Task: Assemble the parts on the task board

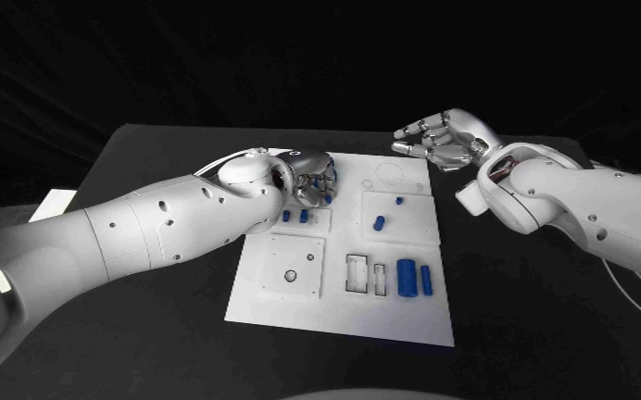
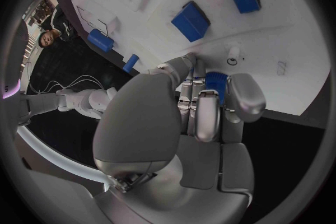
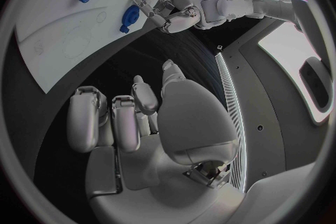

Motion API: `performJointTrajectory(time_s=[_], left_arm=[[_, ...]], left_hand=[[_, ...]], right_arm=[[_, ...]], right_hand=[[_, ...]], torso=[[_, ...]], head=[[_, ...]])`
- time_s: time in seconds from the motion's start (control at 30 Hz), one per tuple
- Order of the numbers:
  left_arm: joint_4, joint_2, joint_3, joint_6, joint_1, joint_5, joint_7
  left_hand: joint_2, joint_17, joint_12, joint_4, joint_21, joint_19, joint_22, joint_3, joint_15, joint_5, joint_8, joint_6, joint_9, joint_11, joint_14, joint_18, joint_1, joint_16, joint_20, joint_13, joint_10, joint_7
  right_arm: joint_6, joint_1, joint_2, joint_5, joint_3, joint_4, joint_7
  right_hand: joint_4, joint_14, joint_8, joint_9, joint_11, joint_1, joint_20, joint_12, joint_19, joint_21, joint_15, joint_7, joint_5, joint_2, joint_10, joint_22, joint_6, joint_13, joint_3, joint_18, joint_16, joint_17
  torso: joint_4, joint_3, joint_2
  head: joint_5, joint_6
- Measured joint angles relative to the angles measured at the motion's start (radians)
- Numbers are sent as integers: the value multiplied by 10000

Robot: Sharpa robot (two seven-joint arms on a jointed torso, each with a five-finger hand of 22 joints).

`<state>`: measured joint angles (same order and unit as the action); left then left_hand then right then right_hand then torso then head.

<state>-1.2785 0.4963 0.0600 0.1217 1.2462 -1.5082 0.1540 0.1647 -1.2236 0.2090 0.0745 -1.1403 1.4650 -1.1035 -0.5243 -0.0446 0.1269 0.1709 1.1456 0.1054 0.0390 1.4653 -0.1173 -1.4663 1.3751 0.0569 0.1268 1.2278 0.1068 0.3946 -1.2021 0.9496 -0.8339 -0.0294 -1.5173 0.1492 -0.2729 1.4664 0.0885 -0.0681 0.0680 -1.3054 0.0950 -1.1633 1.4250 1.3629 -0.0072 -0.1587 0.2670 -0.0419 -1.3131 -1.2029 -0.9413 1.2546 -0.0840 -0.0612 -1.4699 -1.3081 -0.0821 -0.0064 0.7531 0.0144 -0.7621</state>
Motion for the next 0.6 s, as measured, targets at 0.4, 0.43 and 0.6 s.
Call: performJointTrajectory(time_s=[0.4, 0.43, 0.6], left_arm=[[-612, 577, -213, 316, -34, 177, 6], [-717, 677, -254, 347, -29, 221, 12], [-1053, 1102, -386, 442, -10, 414, 51]], left_hand=[[118, 43, -200, -109, 0, 0, 4, -109, 0, 5, -76, 2, -26, 36, 0, 0, 223, 0, 0, -14, 36, 3], [121, 43, -200, -110, 0, 0, 0, -109, 0, 5, -93, 18, -28, 36, 0, 0, 225, 0, 0, -14, 36, 19], [133, 69, -270, -110, 0, 0, -20, -109, 1, 5, -132, 38, -43, 72, 0, 1, 345, 0, 0, -14, 72, 40]], right_arm=[[-4, 1, -9, 5, 0, 51, 5], [-4, 1, -9, 7, 0, 56, 6], [-6, 3, -5, 12, 0, 72, 6]], right_hand=[[0, 0, 0, 0, 0, 0, 0, 0, 0, 0, 0, 0, 0, 0, 0, 0, 0, -1, 0, 0, 0, 2], [0, 0, 0, 0, 0, 0, 0, 0, 0, 0, 0, 0, 0, 0, 0, 0, 0, -1, 0, 0, 0, 2], [0, 0, 0, 0, 0, 0, 0, 0, 0, 0, 0, 0, 0, 0, 0, 0, 0, -3, 0, 0, 0, 2]], torso=[[-16, -6, -12], [-17, -6, -12], [-35, -7, -21]], head=[[33, 31], [24, 37], [-9, 65]])
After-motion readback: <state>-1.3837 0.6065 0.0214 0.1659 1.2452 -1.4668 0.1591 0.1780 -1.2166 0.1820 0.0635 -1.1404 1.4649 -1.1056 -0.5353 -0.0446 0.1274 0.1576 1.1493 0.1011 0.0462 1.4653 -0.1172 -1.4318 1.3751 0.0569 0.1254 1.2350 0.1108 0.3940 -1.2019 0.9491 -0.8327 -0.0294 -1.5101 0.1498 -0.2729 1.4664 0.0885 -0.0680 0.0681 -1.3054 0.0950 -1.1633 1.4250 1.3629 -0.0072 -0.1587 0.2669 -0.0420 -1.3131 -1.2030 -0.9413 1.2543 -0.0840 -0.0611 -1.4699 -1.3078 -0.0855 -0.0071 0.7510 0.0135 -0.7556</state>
